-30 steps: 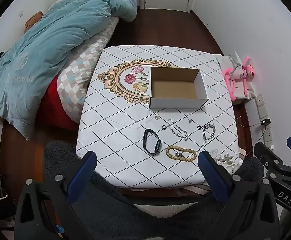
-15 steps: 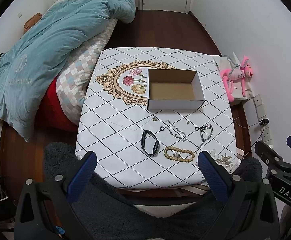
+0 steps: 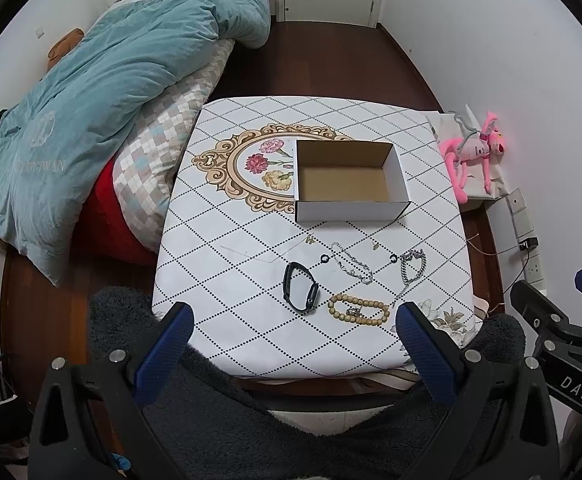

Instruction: Organize jewelry

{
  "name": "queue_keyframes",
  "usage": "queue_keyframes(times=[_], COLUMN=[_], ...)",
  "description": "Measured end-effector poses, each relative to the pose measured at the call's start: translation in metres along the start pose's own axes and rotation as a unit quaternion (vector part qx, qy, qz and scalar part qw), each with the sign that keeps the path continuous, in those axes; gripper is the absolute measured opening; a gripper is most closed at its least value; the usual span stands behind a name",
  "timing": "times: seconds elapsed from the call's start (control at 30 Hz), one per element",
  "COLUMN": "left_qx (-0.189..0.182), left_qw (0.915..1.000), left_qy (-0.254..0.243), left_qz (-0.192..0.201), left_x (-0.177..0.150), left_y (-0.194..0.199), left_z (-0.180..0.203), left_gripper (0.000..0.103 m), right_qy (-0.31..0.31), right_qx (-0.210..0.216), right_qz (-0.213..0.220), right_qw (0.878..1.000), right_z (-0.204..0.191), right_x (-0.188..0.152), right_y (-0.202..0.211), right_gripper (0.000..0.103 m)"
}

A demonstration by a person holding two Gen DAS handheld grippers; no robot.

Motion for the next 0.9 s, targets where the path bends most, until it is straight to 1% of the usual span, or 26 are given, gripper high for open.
queue_keyframes(times=[0.47,0.9], left_qx=[-0.002,-0.003], left_qw=[0.9999,0.9998], left_qy=[-0.001,0.0], left_qz=[0.016,0.022], left_x=[0.003,0.005], left_y=[0.01,0.014], left_z=[0.006,0.007], left_gripper=[0.103,0.103], right_qy=[-0.003,0.0], right_qx=[-0.002,-0.002], right_qz=[0.012,0.021], right_qw=[1.0,1.0], right_z=[0.005,0.005], right_x=[0.002,0.007], right_y=[0.008,0.016], right_gripper=[0.103,0.103])
Point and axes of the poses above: each gripper's, at about its wrist camera, not at the fingertips, and y roughly against the way its jaws point, z to its right, x to its top, the point moved 8 cm from there along -y, roughly the way its jaws point, and after that the axes turned 2 degrees about x, right-handed, at the moved point
